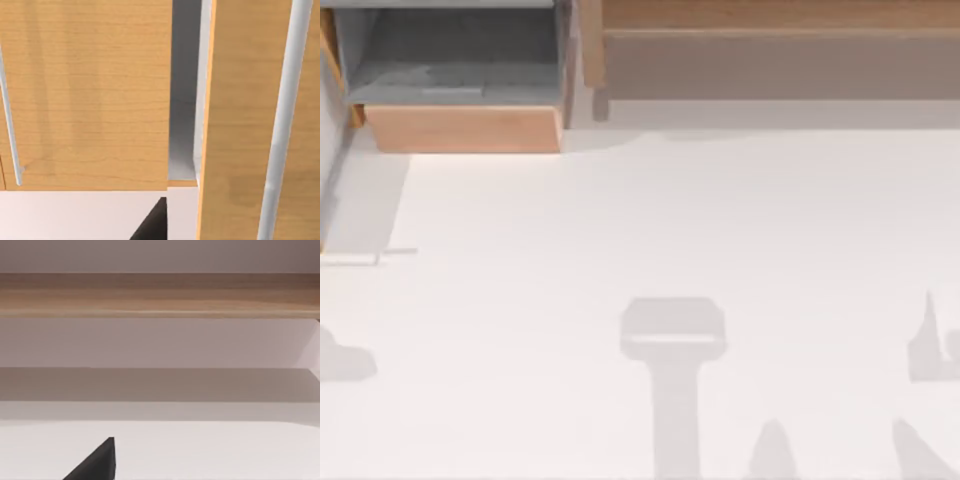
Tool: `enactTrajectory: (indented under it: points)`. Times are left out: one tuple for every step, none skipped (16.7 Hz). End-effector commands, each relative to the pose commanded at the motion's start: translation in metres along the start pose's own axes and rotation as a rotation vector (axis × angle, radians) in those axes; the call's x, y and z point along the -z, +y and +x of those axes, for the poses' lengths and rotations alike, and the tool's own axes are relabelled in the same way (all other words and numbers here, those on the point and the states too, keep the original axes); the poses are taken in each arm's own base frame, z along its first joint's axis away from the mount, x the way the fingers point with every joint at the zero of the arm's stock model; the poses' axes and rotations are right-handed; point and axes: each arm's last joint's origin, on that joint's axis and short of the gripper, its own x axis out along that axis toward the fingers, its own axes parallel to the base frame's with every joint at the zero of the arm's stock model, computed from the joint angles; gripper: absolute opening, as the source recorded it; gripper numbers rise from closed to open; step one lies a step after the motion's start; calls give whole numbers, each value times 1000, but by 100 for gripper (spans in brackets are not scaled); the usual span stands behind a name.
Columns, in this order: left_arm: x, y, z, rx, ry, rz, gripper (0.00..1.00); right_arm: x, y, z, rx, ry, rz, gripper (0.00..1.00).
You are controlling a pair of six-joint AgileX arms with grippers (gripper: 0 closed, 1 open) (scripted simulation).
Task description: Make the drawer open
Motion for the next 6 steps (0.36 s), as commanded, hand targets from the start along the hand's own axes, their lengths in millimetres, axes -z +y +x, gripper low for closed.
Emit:
enactTrajectory:
  points:
    - [0,0,0,0,0,0,100,0,0,0,0,0,0,100]
    - [0,0,0,0,0,0,100,0,0,0,0,0,0,100]
    - [0,0,0,0,0,0,100,0,0,0,0,0,0,100]
    - [0,0,0,0,0,0,100,0,0,0,0,0,0,100]
    - [0,0,0,0,0,0,100,0,0,0,0,0,0,100]
    - [0,0,0,0,0,0,100,0,0,0,0,0,0,100]
